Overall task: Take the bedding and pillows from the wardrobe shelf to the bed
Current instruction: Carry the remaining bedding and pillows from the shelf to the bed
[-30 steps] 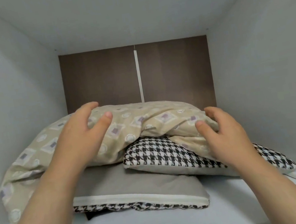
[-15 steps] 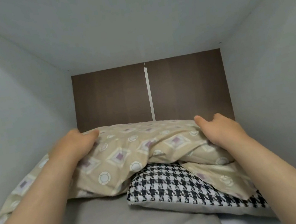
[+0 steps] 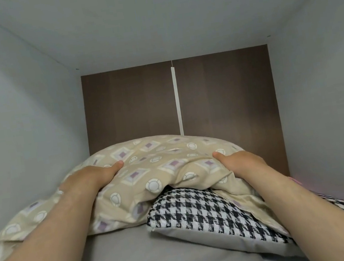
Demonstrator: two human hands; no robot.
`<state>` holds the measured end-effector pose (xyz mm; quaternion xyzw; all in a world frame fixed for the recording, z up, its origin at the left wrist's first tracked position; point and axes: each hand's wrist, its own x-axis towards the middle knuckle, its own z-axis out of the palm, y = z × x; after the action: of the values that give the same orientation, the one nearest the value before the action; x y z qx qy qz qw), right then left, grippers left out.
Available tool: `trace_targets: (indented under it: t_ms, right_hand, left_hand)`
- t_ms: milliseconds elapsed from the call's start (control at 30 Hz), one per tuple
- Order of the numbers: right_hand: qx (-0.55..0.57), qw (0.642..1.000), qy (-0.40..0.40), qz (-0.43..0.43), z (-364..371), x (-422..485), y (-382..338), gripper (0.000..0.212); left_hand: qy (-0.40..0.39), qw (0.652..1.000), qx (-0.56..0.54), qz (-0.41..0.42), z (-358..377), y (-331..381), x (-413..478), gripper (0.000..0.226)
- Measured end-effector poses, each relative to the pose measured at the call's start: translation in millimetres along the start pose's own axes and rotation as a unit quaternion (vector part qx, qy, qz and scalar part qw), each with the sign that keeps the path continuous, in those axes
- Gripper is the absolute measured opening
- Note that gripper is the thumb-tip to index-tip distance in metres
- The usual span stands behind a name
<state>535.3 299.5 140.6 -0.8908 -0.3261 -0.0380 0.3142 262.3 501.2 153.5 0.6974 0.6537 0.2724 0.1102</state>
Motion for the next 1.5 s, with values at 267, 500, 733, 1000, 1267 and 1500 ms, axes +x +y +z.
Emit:
trace_targets:
  t_ms: [267, 500, 733, 1000, 1267, 1500]
  right_hand:
    - [0.090, 0.989, 0.115, -0.011, 17.1, -3.5, 6.4, 0.055]
    - [0.119, 0.965, 0.221, -0.081, 2.9, -25.5, 0.5, 0.046]
    - [0.099, 0.931, 0.324, -0.132, -42.8, -59.4, -12.5, 0.043]
    - [0.123, 0.914, 0.360, -0.140, -90.8, -129.2, 15.0, 0.041]
    - [0.145, 0.903, 0.376, -0.150, -144.6, -225.0, 69.0, 0.040]
    - [0.155, 0.910, 0.364, -0.127, -174.6, -316.1, 125.3, 0.041]
  left_hand:
    - [0.078, 0.988, -0.108, 0.074, 14.8, -16.1, -5.6, 0.065]
    - [0.194, 0.953, -0.210, 0.097, 13.0, -22.0, -20.2, 0.049]
    - [0.253, 0.913, -0.294, 0.125, -14.6, -20.5, -30.9, 0.052]
    - [0.276, 0.890, -0.325, 0.163, -57.2, -22.1, -101.8, 0.047]
    - [0.294, 0.872, -0.343, 0.188, -93.8, -35.6, -202.1, 0.049]
    - [0.285, 0.879, -0.331, 0.193, -111.0, -64.1, -306.1, 0.049]
